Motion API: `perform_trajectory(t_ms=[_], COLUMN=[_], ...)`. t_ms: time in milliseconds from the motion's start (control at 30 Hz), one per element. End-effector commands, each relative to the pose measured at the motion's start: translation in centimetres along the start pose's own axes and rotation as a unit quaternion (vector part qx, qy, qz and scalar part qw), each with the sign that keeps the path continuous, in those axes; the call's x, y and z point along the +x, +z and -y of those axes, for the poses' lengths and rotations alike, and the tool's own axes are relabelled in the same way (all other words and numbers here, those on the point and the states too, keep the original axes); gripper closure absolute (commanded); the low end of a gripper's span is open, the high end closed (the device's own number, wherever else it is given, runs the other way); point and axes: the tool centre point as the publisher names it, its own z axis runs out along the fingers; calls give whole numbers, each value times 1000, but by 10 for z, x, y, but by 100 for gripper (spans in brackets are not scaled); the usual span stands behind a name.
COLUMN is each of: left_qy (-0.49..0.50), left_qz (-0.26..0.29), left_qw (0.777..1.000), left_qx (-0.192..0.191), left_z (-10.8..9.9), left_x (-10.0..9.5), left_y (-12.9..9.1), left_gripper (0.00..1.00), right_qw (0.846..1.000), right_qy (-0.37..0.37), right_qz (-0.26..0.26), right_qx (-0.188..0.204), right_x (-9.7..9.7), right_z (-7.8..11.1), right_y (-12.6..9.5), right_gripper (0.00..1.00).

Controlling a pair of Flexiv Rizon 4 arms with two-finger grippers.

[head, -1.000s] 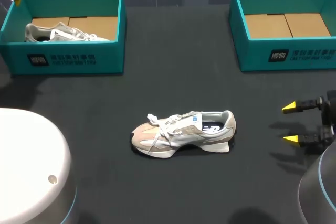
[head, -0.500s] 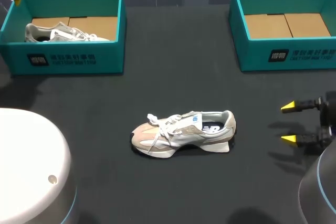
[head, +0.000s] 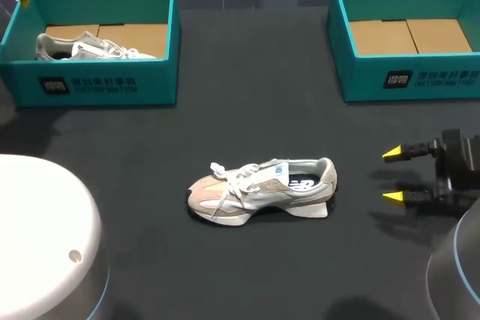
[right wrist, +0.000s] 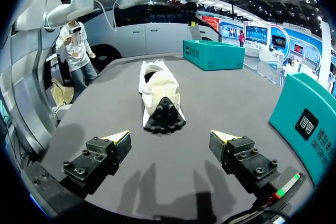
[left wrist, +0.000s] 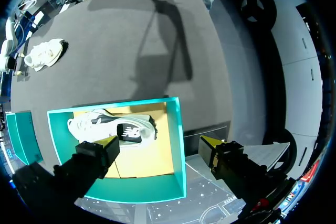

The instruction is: Take the shoe out of the shoebox, open the shoe tongue, remove and reinsert the insole, then place the shoe into the shoebox

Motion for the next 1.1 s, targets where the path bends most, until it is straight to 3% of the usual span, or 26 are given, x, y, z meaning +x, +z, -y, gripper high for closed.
perform_trajectory(t_ms=[33, 1100], left_qy=[1, 1], left_qz=[0, 0], left_qw=[1000, 1000], left_qx=[1, 1], left_z=[-1, -1], left_x=[1, 1], left_y=[0, 0], left_gripper=[0, 0], right_qw=[1000, 999], right_qy=[1, -10], right_qz=[-6, -26], right_qx=[-3, -26], right_x=[-7, -2], right_z=[3, -2], right_y=[13, 77], right_gripper=[0, 0])
